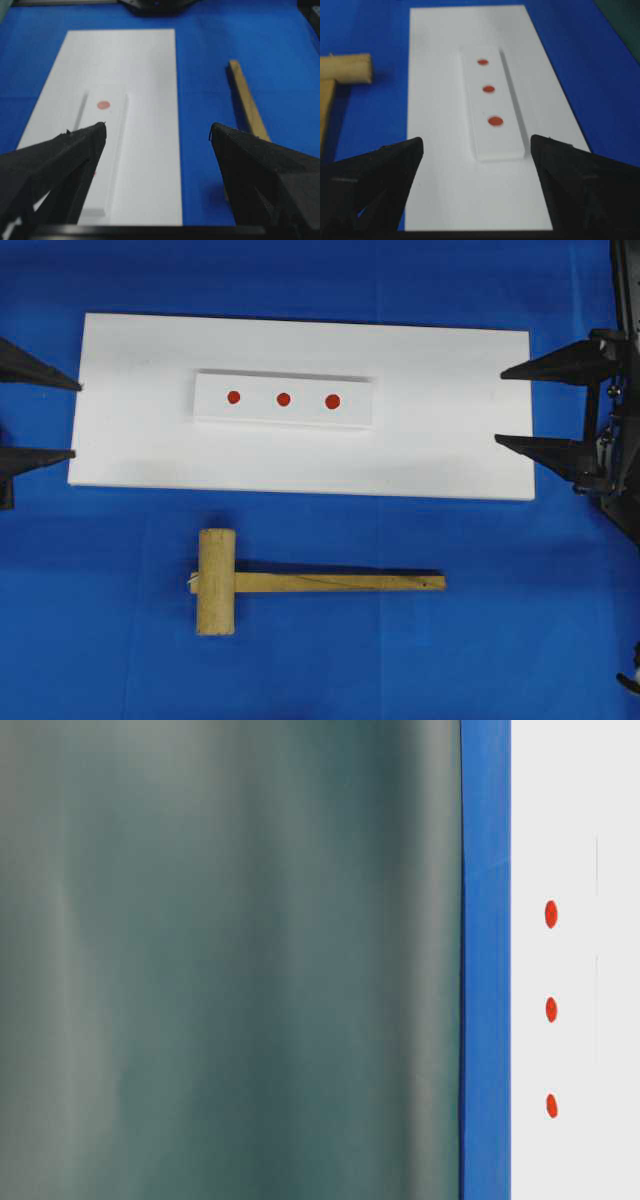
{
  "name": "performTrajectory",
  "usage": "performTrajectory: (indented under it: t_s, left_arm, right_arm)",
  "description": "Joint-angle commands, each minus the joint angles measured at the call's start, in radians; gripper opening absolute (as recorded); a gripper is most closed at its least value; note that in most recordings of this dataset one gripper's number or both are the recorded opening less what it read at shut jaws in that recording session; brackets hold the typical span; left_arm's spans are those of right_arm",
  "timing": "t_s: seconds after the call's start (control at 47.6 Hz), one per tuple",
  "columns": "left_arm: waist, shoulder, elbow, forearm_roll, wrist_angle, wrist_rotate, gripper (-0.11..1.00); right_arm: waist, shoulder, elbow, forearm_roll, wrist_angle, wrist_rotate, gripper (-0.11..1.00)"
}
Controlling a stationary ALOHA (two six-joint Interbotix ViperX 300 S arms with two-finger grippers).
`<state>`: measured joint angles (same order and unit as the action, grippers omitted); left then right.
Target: Hit the mark with a hammer.
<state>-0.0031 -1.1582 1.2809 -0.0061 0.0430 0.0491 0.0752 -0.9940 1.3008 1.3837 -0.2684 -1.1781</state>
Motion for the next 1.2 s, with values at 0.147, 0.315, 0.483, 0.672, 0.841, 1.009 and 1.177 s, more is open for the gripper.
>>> performTrajectory:
  t_s: [0.147,0.315,0.483,0.672,0.841,1.009,1.177]
  left_arm:
    - [-0.026,-0.067,0.049,0.000,0.005,0.003,0.83]
    - [-0.026,-0.080,0.071,0.000,0.002,0.003,0.82]
    - [-0.026,-0.075,0.077,0.000,-0.002,0.003,0.82]
    - [-0.028,-0.075,0.078,0.000,-0.002,0.003,0.82]
    - [-0.026,-0.075,0.081,0.000,0.006,0.003,0.82]
    - [-0.026,-0.075,0.081,0.000,0.008,0.003,0.82]
    - [-0.028,-0.075,0.081,0.000,0.009,0.003,0.82]
  right_arm:
    - [-0.002,-0.017,0.057,0.011,-0.040,0.005,0.79]
    - [-0.002,-0.017,0.071,0.017,-0.060,0.006,0.79]
    - [-0.002,-0.014,0.072,0.017,-0.058,0.005,0.79]
    - [-0.002,-0.015,0.071,0.017,-0.049,0.005,0.79]
    - [-0.002,-0.015,0.071,0.017,-0.049,0.006,0.79]
    - [-0.002,-0.017,0.071,0.017,-0.049,0.006,0.79]
    - [-0.002,-0.015,0.069,0.017,-0.049,0.006,0.79]
